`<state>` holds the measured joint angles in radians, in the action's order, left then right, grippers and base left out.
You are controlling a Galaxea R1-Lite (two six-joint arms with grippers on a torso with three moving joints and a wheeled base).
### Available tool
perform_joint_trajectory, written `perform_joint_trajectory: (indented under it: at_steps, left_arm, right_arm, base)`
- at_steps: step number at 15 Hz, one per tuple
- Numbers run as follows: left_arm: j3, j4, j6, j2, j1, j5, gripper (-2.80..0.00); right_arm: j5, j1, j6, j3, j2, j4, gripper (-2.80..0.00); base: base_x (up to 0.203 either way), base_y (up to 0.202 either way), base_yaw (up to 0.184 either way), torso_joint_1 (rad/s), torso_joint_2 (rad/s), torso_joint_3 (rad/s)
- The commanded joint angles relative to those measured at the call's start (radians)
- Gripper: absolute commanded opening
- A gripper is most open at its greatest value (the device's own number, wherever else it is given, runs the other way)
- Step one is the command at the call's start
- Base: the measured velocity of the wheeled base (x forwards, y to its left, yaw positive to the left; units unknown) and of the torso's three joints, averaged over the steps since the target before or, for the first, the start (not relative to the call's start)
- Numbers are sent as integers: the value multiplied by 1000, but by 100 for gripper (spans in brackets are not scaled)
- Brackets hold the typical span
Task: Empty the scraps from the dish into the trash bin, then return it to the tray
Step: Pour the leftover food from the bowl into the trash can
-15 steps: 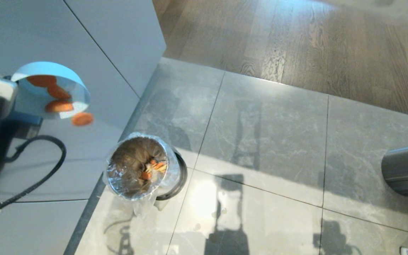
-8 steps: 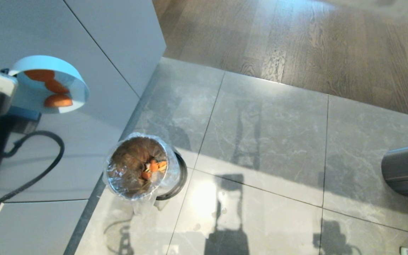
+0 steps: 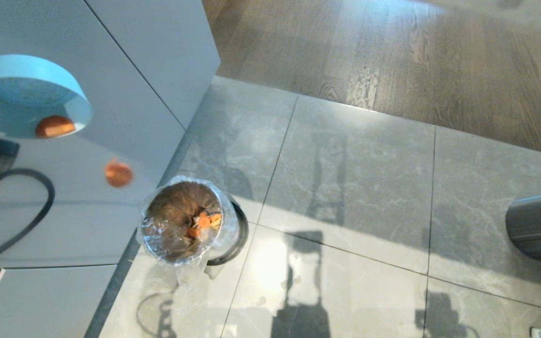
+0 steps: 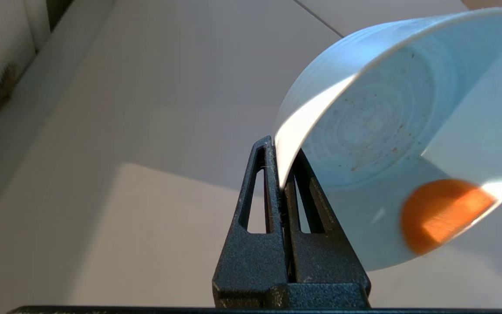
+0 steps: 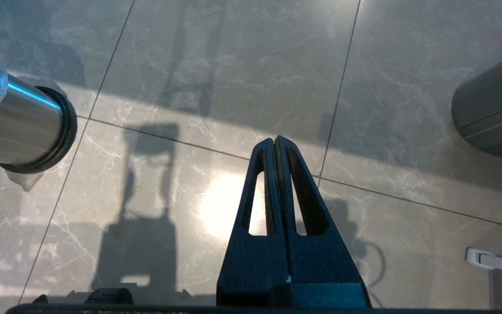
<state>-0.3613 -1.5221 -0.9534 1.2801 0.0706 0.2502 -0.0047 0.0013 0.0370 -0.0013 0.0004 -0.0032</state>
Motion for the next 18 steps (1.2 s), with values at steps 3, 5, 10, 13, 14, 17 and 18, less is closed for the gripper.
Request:
perform_joint_trajectory:
  at_steps: [3, 5, 10, 13, 14, 17, 18]
  left_arm:
    - [23, -48, -5, -25, -6, -10, -280]
    - [18, -48, -4, -27, -6, -9, -280]
    - [53, -48, -4, -27, -5, -24, -280]
    - [3, -48, -1, -20, -5, -31, -280]
    - [7, -48, -3, -13, -5, -35, -280]
    - [-11, -48, 0, -14, -4, -46, -280]
    - [12, -48, 2, -17, -2, -51, -280]
  right_arm:
    - [0, 0, 0, 0, 0, 0, -280]
    - [0, 0, 0, 0, 0, 0, -280]
    - [0, 0, 0, 0, 0, 0, -280]
    - [0, 0, 0, 0, 0, 0, -280]
    - [0, 0, 0, 0, 0, 0, -280]
    - [0, 0, 0, 1, 0, 0, -280]
    - [0, 0, 0, 0, 0, 0, -280]
  base:
    - [0, 0, 0, 0, 0, 0]
    - [0, 0, 0, 0, 0, 0]
    - [0, 0, 0, 0, 0, 0]
    - [0, 0, 0, 0, 0, 0]
    - [0, 0, 0, 0, 0, 0]
    - [0, 0, 0, 0, 0, 0]
    - [0, 0, 0, 0, 0, 0]
